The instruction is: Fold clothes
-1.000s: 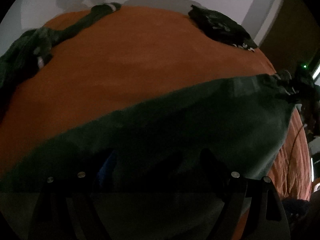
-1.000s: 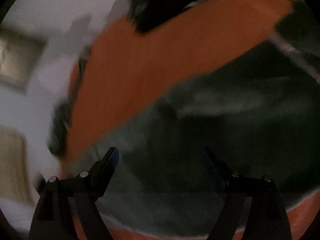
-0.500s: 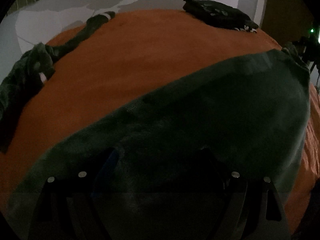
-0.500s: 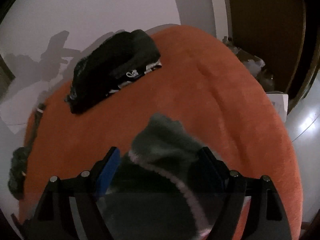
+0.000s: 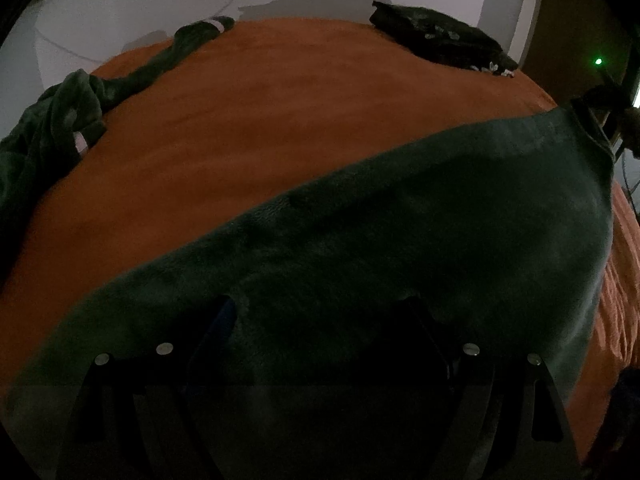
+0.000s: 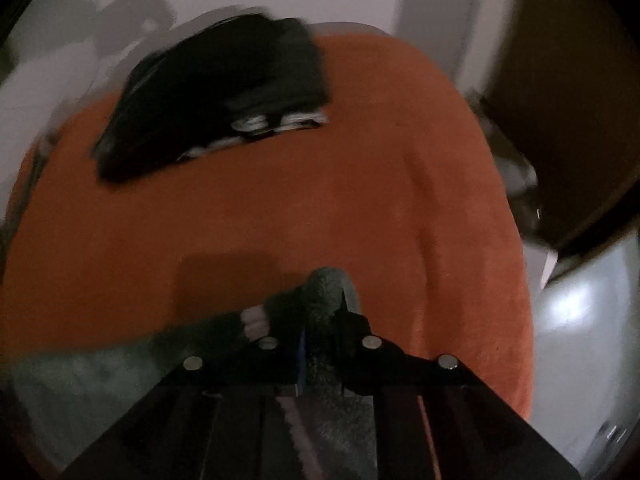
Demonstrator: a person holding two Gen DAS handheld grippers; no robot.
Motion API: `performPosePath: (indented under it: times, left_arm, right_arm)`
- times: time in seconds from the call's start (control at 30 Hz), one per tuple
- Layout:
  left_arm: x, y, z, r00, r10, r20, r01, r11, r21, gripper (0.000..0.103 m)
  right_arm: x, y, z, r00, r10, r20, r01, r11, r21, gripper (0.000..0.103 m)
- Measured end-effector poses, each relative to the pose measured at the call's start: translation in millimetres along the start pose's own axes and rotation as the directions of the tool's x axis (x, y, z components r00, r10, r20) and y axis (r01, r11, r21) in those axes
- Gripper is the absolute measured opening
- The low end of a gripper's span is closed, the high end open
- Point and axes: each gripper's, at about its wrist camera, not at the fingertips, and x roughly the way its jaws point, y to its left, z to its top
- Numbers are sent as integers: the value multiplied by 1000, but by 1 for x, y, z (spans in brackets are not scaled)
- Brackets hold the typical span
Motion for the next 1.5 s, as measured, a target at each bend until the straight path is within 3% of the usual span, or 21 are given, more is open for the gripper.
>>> performPosePath:
  times: [0.07, 0.13, 0.2, 0.23, 0.4, 0.47, 0.57, 0.7, 0.77, 0.8, 0.87, 0.97, 1.07, 1.2, 1.33, 1.37, 1.4, 1.43, 1.5]
  left_arm:
    - [1, 1, -5, 1000, -11, 22, 11, 1000, 6, 88]
    - [0, 4, -9, 999, -18, 31, 18, 1000, 3, 88]
    - [-2, 5, -10, 999, -18, 30, 19, 1000, -2, 88]
    - [-4, 6, -10, 999, -18, 27, 18, 1000, -3, 88]
    - [-10, 6, -14, 999, -17, 28, 17, 1000, -4, 88]
    - [-10, 6, -12, 999, -17, 29, 17, 1000, -1, 88]
    - [-10, 6, -11, 999, -18, 31, 18, 1000, -1, 88]
    - [-7, 4, -11, 999, -15, 31, 15, 1000, 0, 89]
    - [-6, 4, -10, 999, -13, 32, 13, 1000, 0, 90]
    - [-6, 4, -9, 999, -12, 31, 12, 1000, 0, 90]
    - [-6, 3, -8, 1000, -7, 30, 7, 1000, 2, 90]
    - [-6, 3, -8, 1000, -6, 30, 6, 1000, -2, 91]
    - [-6, 3, -8, 1000, -5, 30, 5, 1000, -4, 90]
    - [-6, 1, -8, 1000, -1, 31, 1, 1000, -6, 90]
    - [-6, 1, -7, 1000, -1, 30, 2, 1000, -8, 91]
    - [-5, 1, -7, 1000, -2, 31, 2, 1000, -8, 91]
    - [-5, 1, -7, 1000, -2, 31, 2, 1000, -8, 91]
    - [-5, 0, -7, 999, 0, 32, 0, 1000, -8, 91]
    - [-4, 0, -6, 999, 2, 32, -2, 1000, -7, 91]
  right_arm:
    - [19, -15, 1, 999, 17, -51, -13, 996, 83, 10]
    - [34, -17, 0, 997, 4, -83, 3, 996, 87, 17]
    - [36, -20, 2, 996, 0, -91, 8, 996, 87, 52]
    - [34, -22, 3, 996, 3, -89, 5, 996, 90, 57]
    - [-23, -51, -16, 993, 113, 40, -119, 972, 201, 59]
    - [-48, -64, -44, 988, 142, 68, -154, 960, 233, 61]
    - [-65, -76, -99, 990, 129, 56, -139, 957, 256, 61]
    - [-59, -92, -162, 983, 179, 48, -183, 903, 389, 61]
    - [-47, -104, -193, 968, 243, 65, -241, 818, 522, 60]
    - [-42, -109, -203, 967, 244, 67, -238, 782, 576, 47]
    - [-34, -120, -223, 966, 243, 84, -234, 699, 676, 33]
    - [-28, -122, -225, 947, 291, 138, -304, 660, 687, 33]
    - [-25, -116, -215, 917, 356, 180, -380, 645, 663, 33]
    - [-7, -101, -203, 908, 398, 131, -383, 658, 648, 33]
    - [1, -94, -193, 889, 432, 151, -417, 628, 657, 33]
    - [1, -92, -191, 895, 420, 149, -407, 636, 656, 27]
    - [-1, -88, -188, 921, 368, 130, -361, 675, 644, 12]
    - [-5, -84, -185, 948, 300, 101, -296, 729, 617, 12]
    - [-15, -74, -179, 968, 236, 88, -243, 778, 579, 10]
